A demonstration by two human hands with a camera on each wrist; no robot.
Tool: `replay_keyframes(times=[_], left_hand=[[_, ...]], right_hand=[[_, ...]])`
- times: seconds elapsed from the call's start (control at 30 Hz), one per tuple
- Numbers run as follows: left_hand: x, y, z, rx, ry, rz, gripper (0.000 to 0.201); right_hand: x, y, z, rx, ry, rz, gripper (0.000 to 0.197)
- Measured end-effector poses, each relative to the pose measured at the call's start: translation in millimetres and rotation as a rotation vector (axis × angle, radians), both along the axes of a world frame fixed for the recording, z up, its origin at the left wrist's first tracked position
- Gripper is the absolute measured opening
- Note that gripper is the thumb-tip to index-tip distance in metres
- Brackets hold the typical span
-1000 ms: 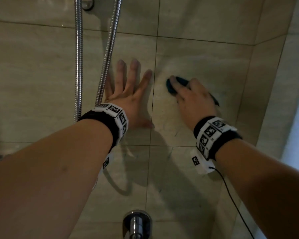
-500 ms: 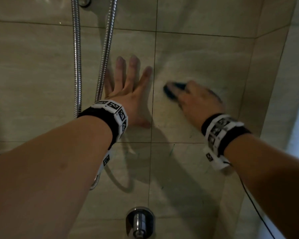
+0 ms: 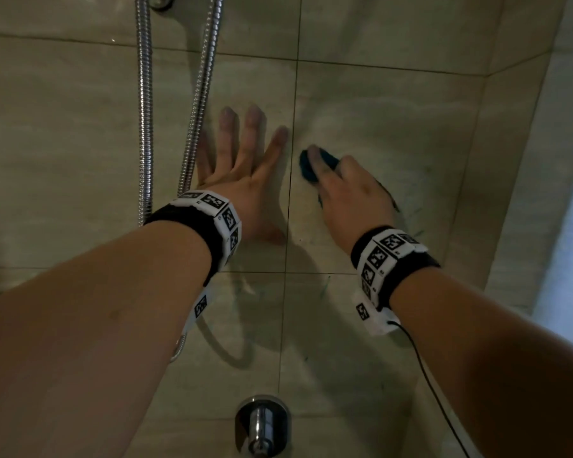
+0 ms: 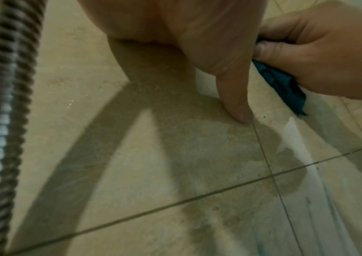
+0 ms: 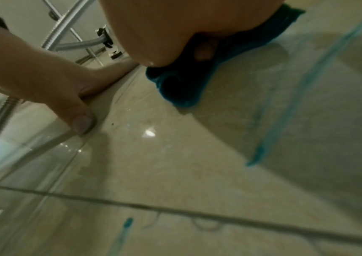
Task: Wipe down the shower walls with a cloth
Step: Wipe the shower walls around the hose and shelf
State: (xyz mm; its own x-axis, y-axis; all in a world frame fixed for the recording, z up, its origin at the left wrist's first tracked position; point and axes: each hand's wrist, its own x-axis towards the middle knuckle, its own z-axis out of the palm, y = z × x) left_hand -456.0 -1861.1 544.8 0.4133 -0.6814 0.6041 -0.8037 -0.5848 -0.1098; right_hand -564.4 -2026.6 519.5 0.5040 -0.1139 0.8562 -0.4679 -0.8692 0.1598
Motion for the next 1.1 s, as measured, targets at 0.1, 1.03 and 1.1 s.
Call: replay_keyframes(times=[0.1, 1.03, 1.1], left_hand=[[0.2, 1.6, 1.0, 0.009, 0.008, -0.002, 0.161], [-5.7, -2.0, -1.0, -0.025, -0.016, 0.031, 0.160], [-3.9, -0.4, -0.8, -0.018, -0.030, 0.037, 0.161]], right_hand=[[-6.8, -10.4, 3.7, 0.004, 0.079, 0.035, 0.062], [-4.5, 21.5, -53.6, 0.269, 0.043, 0.133, 0.067], [-16.8, 13.2, -48.8, 0.268, 0.063, 0.145, 0.063]])
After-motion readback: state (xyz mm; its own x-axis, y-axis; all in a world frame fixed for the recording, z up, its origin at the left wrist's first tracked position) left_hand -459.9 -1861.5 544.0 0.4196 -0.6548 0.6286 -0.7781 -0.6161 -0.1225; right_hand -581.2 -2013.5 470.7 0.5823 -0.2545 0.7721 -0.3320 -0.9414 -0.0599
